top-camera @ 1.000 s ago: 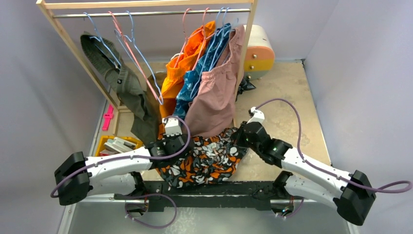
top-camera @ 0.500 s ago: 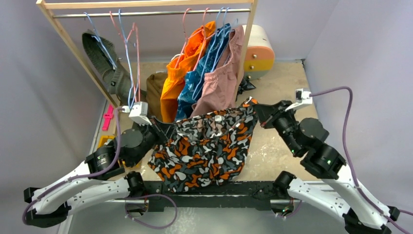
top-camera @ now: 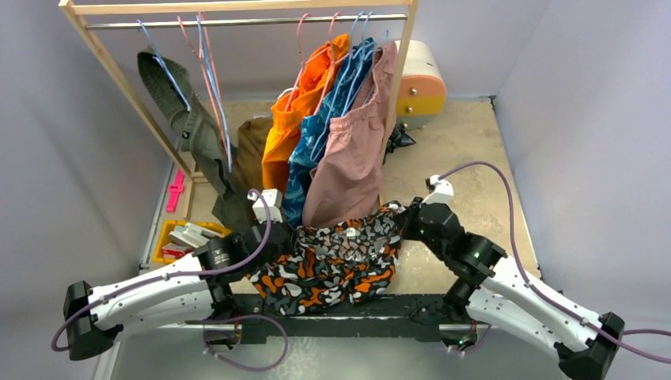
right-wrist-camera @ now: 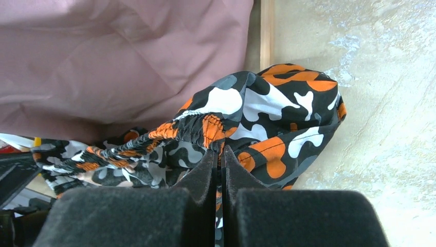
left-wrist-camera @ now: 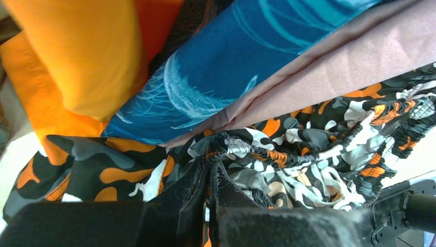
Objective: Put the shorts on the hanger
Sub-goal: Adjust the shorts at the center of the board.
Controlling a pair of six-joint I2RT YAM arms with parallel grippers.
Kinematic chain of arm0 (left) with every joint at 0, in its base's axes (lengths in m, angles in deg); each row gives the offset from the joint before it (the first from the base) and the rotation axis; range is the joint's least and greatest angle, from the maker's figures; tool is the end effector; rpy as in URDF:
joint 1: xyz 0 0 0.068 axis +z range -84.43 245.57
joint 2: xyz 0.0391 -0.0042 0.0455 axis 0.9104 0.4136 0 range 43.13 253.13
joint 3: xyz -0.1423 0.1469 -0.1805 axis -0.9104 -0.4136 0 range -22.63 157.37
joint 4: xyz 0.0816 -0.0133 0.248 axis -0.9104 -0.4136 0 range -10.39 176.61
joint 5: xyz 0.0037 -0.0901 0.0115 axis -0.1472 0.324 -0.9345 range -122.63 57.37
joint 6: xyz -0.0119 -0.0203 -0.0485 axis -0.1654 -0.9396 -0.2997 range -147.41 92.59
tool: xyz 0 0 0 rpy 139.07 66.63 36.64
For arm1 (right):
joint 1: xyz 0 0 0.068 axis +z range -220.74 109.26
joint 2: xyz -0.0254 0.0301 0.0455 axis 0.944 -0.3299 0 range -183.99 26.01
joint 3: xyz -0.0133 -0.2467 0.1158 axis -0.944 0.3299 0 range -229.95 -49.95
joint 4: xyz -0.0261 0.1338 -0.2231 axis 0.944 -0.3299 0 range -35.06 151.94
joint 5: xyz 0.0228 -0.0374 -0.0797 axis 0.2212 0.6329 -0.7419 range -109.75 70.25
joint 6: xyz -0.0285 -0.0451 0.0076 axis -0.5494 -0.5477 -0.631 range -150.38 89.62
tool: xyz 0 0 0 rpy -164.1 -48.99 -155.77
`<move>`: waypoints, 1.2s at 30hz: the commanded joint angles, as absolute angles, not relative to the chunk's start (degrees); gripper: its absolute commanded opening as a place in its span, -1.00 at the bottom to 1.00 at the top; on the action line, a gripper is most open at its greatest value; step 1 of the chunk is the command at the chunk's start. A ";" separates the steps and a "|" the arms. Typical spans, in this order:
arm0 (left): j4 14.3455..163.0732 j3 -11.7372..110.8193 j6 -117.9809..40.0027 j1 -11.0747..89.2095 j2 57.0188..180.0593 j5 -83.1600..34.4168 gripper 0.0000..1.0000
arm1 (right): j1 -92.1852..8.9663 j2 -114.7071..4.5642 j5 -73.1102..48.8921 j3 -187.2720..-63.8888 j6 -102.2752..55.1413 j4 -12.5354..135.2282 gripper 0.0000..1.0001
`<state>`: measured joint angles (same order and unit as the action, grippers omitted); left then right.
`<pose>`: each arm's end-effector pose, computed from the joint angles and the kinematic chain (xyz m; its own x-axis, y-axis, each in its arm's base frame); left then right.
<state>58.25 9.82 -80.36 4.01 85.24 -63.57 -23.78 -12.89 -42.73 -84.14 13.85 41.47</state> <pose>0.0913 -0.1303 0.2441 -0.6247 -0.2840 -0.7274 0.1042 0.8929 -0.4380 0.1196 0.1077 0.2736 -0.5091 0.3957 -0.7643 -0.1068 0.8521 0.5123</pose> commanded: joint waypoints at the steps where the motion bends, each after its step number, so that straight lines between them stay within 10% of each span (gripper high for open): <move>1: 62.30 10.51 -80.42 4.22 88.12 -61.77 -0.92 | -23.71 -12.11 -43.61 -85.11 15.66 42.69 -0.97; 6: 59.68 11.22 -80.05 4.22 88.23 -60.55 -0.26 | -23.71 -12.24 -43.25 -87.74 13.40 40.84 -0.14; 10: 57.31 13.76 -78.87 4.26 85.49 -59.18 0.09 | -23.71 -11.56 -42.78 -90.06 12.17 39.90 0.17; 19: 49.40 21.80 -72.28 4.22 85.12 -50.27 0.16 | -23.72 -13.85 -38.61 -98.53 5.80 37.84 0.65; 36: 33.85 41.33 -64.74 4.22 82.22 -62.93 0.15 | -23.71 -29.23 -13.52 -124.93 -12.94 52.00 0.47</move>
<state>37.24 38.63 -66.30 4.05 82.40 -54.96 -23.78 -23.75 -21.47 -119.37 -7.51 44.27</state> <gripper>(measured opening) 0.580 0.743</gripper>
